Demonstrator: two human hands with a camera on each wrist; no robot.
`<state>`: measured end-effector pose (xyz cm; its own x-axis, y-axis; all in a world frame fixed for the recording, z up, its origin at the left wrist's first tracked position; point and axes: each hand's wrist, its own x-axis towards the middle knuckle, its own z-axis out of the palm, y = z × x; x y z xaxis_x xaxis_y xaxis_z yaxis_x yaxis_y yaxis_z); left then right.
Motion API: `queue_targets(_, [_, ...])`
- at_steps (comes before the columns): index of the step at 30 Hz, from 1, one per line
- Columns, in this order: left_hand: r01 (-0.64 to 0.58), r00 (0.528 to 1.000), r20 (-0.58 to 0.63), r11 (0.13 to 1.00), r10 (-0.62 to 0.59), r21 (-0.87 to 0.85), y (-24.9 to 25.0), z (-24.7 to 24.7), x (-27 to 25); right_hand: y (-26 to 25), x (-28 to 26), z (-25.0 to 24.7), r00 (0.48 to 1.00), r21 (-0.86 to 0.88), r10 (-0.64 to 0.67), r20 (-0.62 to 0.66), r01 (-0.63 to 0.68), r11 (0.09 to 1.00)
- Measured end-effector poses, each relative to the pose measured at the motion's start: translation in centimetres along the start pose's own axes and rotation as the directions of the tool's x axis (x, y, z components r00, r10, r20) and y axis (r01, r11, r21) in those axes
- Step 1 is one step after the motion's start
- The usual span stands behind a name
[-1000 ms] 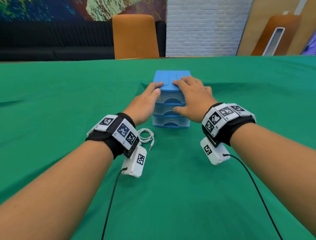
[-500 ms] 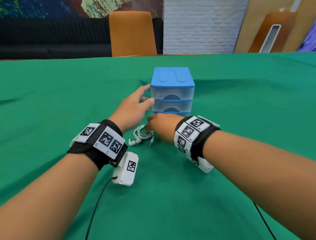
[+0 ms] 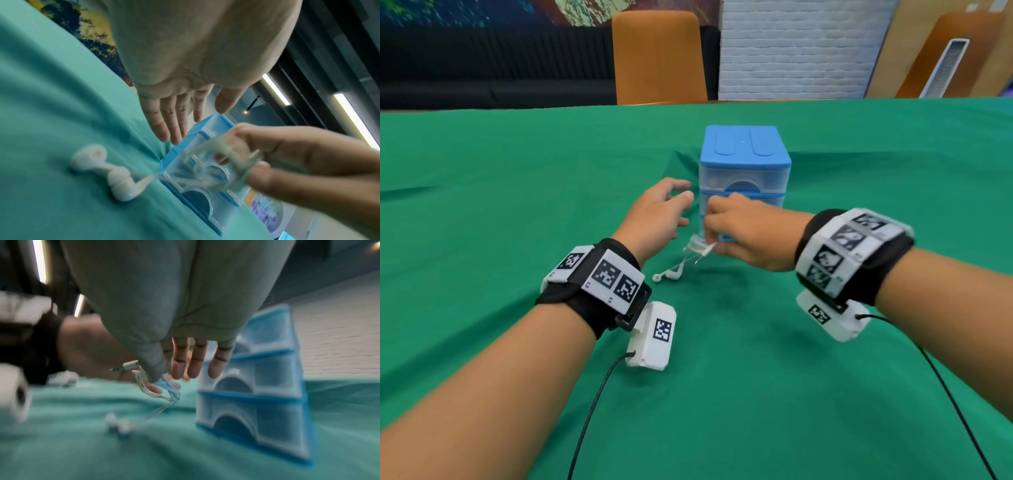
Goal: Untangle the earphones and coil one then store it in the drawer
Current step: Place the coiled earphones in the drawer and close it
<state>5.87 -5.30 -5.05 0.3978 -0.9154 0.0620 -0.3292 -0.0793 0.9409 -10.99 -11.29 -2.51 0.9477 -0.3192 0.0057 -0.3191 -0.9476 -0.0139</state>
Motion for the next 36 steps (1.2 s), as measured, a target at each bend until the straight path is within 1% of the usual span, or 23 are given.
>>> queue_targets(4, [0.124,0.992,-0.010,0.982,-0.126,-0.139,-0.4,0.8,0.0,1.4,-2.0,-3.7,0.998,0.077,0.023,-0.066,-0.018,0.997])
queue_targets(8, [0.208,0.978,0.015,0.949,-0.210,-0.235,-0.3,2.5,-0.4,2.2,-2.9,-7.0,0.994,0.060,0.017,-0.112,-0.010,0.998])
queue_targets(10, [0.269,0.963,0.055,0.917,-0.265,-0.294,-0.2,3.5,-0.6,2.6,-3.0,-8.1,0.990,0.038,0.031,-0.140,-0.026,0.999])
queue_targets(12, [0.351,0.936,0.134,0.852,-0.325,-0.388,-0.1,4.4,-0.9,3.3,-3.3,-8.8,0.984,0.026,0.068,-0.162,-0.064,0.998])
queue_targets(15, [0.453,0.891,0.259,0.711,-0.372,-0.538,0.0,5.6,-1.0,4.4,-3.4,-9.4,0.974,0.030,0.139,-0.178,-0.135,0.990])
queue_targets(18, [0.469,0.881,0.317,0.577,-0.351,-0.668,0.1,6.4,-1.0,5.2,-3.3,-9.5,0.955,0.071,0.210,-0.210,-0.199,0.977])
queue_targets(20, [0.469,0.881,0.337,0.523,-0.331,-0.711,0.1,6.7,-1.0,5.4,-3.0,-9.3,0.944,0.092,0.255,-0.209,-0.241,0.966])
queue_targets(22, [0.465,0.882,0.335,0.490,-0.332,-0.737,0.1,7.0,-1.1,5.5,-2.6,-8.9,0.934,0.109,0.302,-0.192,-0.285,0.952])
queue_targets(27, [0.462,0.876,0.303,0.470,-0.375,-0.753,0.1,7.3,-1.9,5.5,-2.0,-8.7,0.918,0.134,0.358,-0.170,-0.338,0.931])
queue_targets(32, [0.474,0.871,0.331,0.445,-0.362,-0.760,-0.2,7.0,-3.8,5.6,-2.1,-9.0,0.904,0.121,0.393,-0.166,-0.377,0.918])
queue_targets(36, [0.474,0.873,0.335,0.452,-0.355,-0.755,-0.4,6.6,-5.5,5.2,-2.0,-9.0,0.896,0.094,0.411,-0.167,-0.400,0.912])
